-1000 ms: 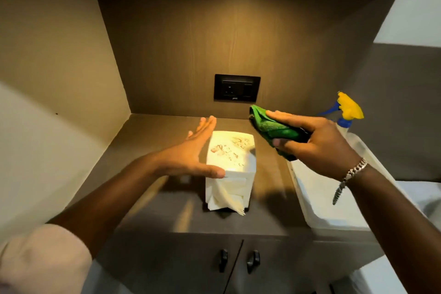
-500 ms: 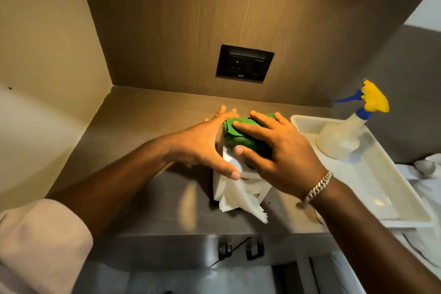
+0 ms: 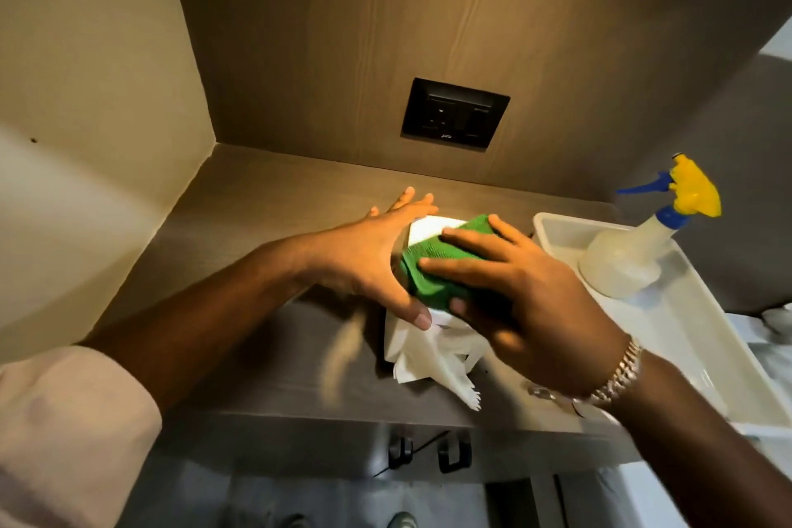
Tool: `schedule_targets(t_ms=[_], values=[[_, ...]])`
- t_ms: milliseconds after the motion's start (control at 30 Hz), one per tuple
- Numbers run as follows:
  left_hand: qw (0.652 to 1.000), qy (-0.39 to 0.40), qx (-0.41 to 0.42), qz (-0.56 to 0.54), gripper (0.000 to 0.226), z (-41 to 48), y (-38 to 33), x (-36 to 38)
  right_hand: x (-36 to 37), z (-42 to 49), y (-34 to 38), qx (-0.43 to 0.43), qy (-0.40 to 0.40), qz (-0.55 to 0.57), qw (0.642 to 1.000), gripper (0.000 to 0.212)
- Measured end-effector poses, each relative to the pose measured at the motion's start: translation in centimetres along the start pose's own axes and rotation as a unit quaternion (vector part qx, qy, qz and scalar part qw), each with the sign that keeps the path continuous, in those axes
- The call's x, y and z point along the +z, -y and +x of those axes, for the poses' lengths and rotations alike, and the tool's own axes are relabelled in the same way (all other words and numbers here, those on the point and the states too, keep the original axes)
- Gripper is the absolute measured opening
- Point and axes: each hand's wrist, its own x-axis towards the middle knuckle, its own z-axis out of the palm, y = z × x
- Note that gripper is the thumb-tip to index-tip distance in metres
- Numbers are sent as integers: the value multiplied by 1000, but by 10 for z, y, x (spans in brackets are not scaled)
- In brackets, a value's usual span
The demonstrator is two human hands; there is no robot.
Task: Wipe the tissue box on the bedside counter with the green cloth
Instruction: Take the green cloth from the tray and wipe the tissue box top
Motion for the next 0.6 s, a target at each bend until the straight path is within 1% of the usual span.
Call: schedule_targets(t_ms=[67, 133, 233, 300, 400, 467, 533, 600], values=[[1000, 0, -24, 4, 137, 1, 0, 1, -10, -14, -16, 6, 15, 53, 998, 49], [999, 9, -37, 7, 137, 2, -2, 0, -20, -8, -29, 31, 8, 63, 998, 49], [999, 16, -37, 16, 134, 1, -4, -4, -22, 27, -23, 55, -4, -7, 998, 46], [999, 7, -39, 28, 136, -1, -5, -4, -15, 44, -11, 62, -19, -37, 997, 46], [1000, -6, -21, 8, 136, -4, -6, -2, -2, 40, 5, 33, -32, -75, 996, 47], [1000, -12, -1, -11, 133, -4, -8, 1, -1, 23, 9, 9, -37, -72, 997, 47], [1000, -23, 1, -1, 133, -3, -6, 1, -3, 2, 7, -12, -27, -65, 997, 46], [999, -20, -15, 26, 136, -1, -4, -1, -7, -22, 2, -19, -11, -56, 998, 46]])
